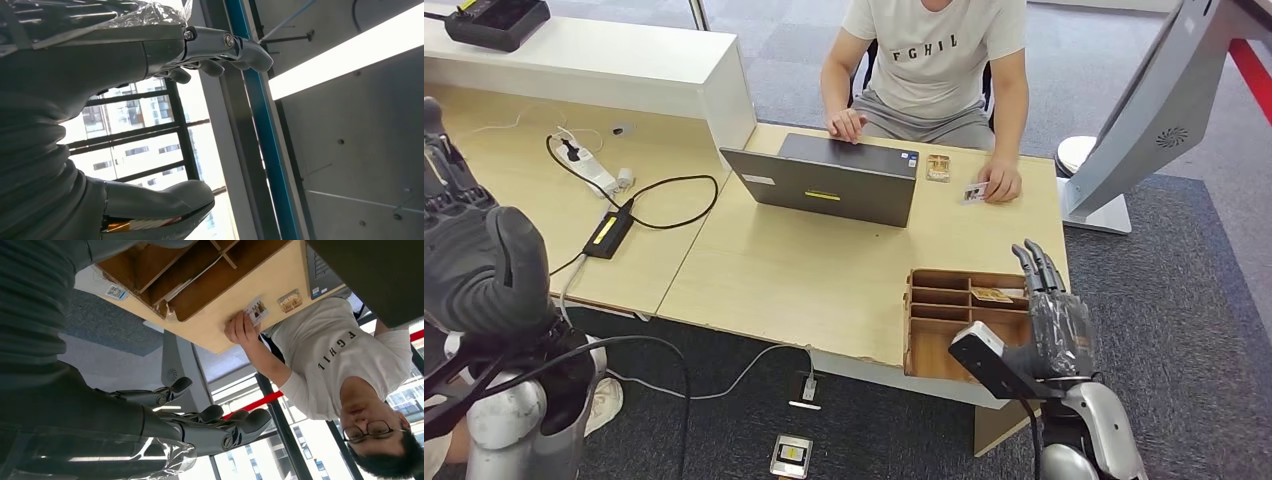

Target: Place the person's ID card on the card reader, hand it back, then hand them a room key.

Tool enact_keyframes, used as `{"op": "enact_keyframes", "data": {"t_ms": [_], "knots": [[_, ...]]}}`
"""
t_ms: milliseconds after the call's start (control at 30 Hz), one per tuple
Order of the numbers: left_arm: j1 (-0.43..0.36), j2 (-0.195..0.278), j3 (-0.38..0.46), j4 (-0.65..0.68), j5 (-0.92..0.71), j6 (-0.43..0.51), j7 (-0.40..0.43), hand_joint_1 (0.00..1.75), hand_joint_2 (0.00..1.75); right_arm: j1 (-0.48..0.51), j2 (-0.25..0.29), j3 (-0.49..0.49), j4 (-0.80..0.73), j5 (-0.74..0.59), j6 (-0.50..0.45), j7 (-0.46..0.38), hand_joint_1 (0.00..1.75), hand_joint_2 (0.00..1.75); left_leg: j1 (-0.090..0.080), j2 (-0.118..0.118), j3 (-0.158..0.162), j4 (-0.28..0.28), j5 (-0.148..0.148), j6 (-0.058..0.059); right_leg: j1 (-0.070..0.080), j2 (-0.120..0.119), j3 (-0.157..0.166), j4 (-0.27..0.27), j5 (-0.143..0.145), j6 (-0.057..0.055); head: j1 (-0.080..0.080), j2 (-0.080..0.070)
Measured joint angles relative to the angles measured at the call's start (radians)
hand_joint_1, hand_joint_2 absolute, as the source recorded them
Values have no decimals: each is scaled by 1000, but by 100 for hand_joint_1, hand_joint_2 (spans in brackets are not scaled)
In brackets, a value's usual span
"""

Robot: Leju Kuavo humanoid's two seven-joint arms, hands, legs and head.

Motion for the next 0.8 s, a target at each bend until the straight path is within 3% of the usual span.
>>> {"op": "enact_keyframes", "data": {"t_ms": [400,800], "knots": [[-13,-21,2,25,10,-41,-1,0,175,-47,-8,18,145,43,-15,50,0,175,0,0,0,0,0,0,0,0,0,0,0,0,0,0],[-23,-31,11,39,13,-58,2,0,175,-74,-15,14,232,39,-24,42,0,175,0,0,0,0,0,0,0,0,0,0,0,0,0,0]]}}
